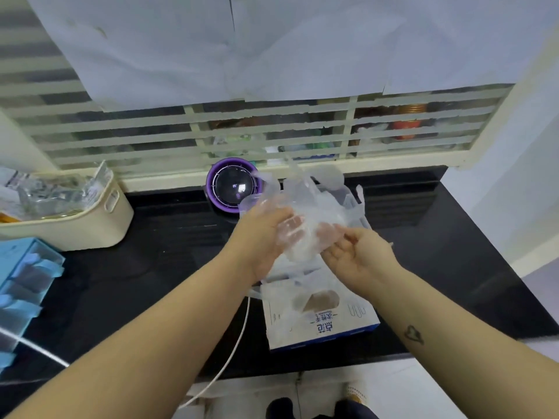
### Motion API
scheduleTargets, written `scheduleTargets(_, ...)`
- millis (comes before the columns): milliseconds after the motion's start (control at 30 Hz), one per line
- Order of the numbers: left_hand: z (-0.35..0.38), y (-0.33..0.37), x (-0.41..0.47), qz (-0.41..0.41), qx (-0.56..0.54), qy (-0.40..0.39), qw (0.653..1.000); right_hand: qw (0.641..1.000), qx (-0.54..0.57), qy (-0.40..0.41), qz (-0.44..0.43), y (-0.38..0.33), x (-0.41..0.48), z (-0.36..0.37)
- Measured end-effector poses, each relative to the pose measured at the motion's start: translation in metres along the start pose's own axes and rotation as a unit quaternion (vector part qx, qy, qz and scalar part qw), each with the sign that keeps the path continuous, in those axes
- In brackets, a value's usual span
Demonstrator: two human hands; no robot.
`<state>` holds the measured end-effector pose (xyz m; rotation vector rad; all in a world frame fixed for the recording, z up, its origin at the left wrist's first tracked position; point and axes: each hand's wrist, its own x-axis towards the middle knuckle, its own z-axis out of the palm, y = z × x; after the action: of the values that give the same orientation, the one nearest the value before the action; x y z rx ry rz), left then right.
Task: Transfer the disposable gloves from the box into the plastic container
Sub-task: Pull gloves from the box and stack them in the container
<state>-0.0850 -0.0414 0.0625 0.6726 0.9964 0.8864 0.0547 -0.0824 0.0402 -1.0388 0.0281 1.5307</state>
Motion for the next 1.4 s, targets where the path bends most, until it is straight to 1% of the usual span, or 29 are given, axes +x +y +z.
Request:
scheduleTargets(67, -0.007, 0.014, 0.004, 0.023, 0.160, 0.004, 0.987, 0.997, -0.032, 0.050, -0.045, -0.007, 0.005, -0.006)
scheduleTargets(100, -0.011, 0.021, 0.007, 0.027, 0.240, 0.016, 0.970, 0.989, -0.070, 0.080, -0.100, -0.014, 0.005, -0.007)
scheduleTargets(133, -0.015, 0.026, 0.012, 0.031, 0.306, 0.033, 0.951, 0.968, -0.137, 0.105, -0.183, -0.023, 0.002, -0.006)
scheduleTargets(167, -0.017, 0.031, 0.018, 0.040, 0.361, 0.048, 0.931, 0.930, -0.219, 0.105, -0.277, -0.033, -0.003, -0.002)
scheduleTargets(200, -0.017, 0.035, 0.025, 0.056, 0.412, 0.059, 0.907, 0.885, -0.298, 0.060, -0.353, -0.041, -0.008, 0.003)
scheduleTargets(233, -0.014, 0.040, 0.029, 0.074, 0.455, 0.063, 0.885, 0.850, -0.364, -0.023, -0.381, -0.046, -0.014, 0.012)
scheduleTargets(267, -0.011, 0.043, 0.035, 0.091, 0.486, 0.059, 0.867, 0.828, -0.427, -0.113, -0.345, -0.048, -0.015, 0.021)
scheduleTargets(300, -0.007, 0.045, 0.038, 0.110, 0.516, 0.053, 0.848, 0.818, -0.478, -0.185, -0.260, -0.046, -0.013, 0.030)
scheduleTargets(333, -0.002, 0.049, 0.042, 0.131, 0.540, 0.049, 0.830, 0.820, -0.506, -0.221, -0.153, -0.046, -0.005, 0.035)
scheduleTargets(400, 0.009, 0.054, 0.049, 0.192, 0.577, 0.038, 0.793, 0.846, -0.484, -0.224, 0.014, -0.044, 0.020, 0.037)
scheduleTargets(467, 0.018, 0.054, 0.053, 0.234, 0.633, 0.000, 0.738, 0.894, -0.375, -0.230, 0.089, -0.043, 0.046, 0.033)
scheduleTargets(500, 0.021, 0.051, 0.056, 0.238, 0.686, -0.021, 0.687, 0.916, -0.299, -0.243, 0.110, -0.044, 0.058, 0.032)
scheduleTargets(533, 0.021, 0.046, 0.057, 0.256, 0.741, -0.036, 0.619, 0.934, -0.216, -0.255, 0.128, -0.046, 0.068, 0.031)
scheduleTargets(600, 0.010, 0.029, 0.057, 0.356, 0.797, -0.051, 0.485, 0.946, -0.077, -0.271, 0.160, -0.049, 0.079, 0.029)
scheduleTargets(633, 0.001, 0.021, 0.057, 0.389, 0.806, -0.067, 0.442, 0.946, -0.032, -0.273, 0.174, -0.052, 0.082, 0.027)
scheduleTargets(700, -0.015, 0.010, 0.061, 0.433, 0.814, -0.078, 0.378, 0.942, 0.002, -0.272, 0.197, -0.061, 0.086, 0.020)
scheduleTargets(733, -0.023, 0.005, 0.068, 0.435, 0.819, -0.082, 0.366, 0.949, -0.031, -0.254, 0.186, -0.065, 0.090, 0.014)
scheduleTargets(833, -0.029, -0.008, 0.081, 0.371, 0.847, -0.124, 0.361, 0.957, -0.231, -0.147, 0.095, -0.072, 0.103, 0.006)
scheduleTargets(900, -0.027, -0.020, 0.088, 0.266, 0.876, -0.145, 0.376, 0.928, -0.357, -0.108, 0.021, -0.072, 0.113, 0.007)
scheduleTargets(933, -0.026, -0.025, 0.092, 0.221, 0.886, -0.152, 0.377, 0.900, -0.425, -0.093, -0.021, -0.073, 0.116, 0.007)
scheduleTargets(1000, -0.024, -0.031, 0.098, 0.130, 0.887, -0.161, 0.412, 0.815, -0.566, -0.056, -0.114, -0.075, 0.121, 0.004)
scheduleTargets(1033, -0.024, -0.033, 0.101, 0.110, 0.882, -0.161, 0.428, 0.750, -0.635, -0.037, -0.182, -0.075, 0.120, 0.003)
scheduleTargets(1100, -0.025, -0.034, 0.108, 0.082, 0.867, -0.171, 0.461, 0.597, -0.720, -0.008, -0.354, -0.073, 0.113, 0.007)
scheduleTargets(1133, -0.026, -0.034, 0.110, 0.067, 0.861, -0.178, 0.471, 0.543, -0.729, -0.031, -0.416, -0.069, 0.108, 0.014)
scheduleTargets(1167, -0.027, -0.033, 0.112, 0.053, 0.857, -0.187, 0.478, 0.514, -0.737, -0.085, -0.430, -0.063, 0.104, 0.021)
scheduleTargets(1200, -0.026, -0.032, 0.113, 0.026, 0.849, -0.196, 0.491, 0.496, -0.756, -0.150, -0.400, -0.055, 0.102, 0.028)
scheduleTargets(1267, -0.023, -0.027, 0.112, -0.054, 0.811, -0.193, 0.550, 0.433, -0.834, -0.224, -0.259, -0.038, 0.109, 0.033)
scheduleTargets(1333, -0.020, -0.018, 0.113, -0.125, 0.773, -0.200, 0.589, 0.373, -0.890, -0.216, -0.146, -0.029, 0.124, 0.028)
scheduleTargets(1400, -0.019, -0.012, 0.116, -0.169, 0.746, -0.189, 0.616, 0.357, -0.911, -0.192, -0.075, -0.026, 0.137, 0.015)
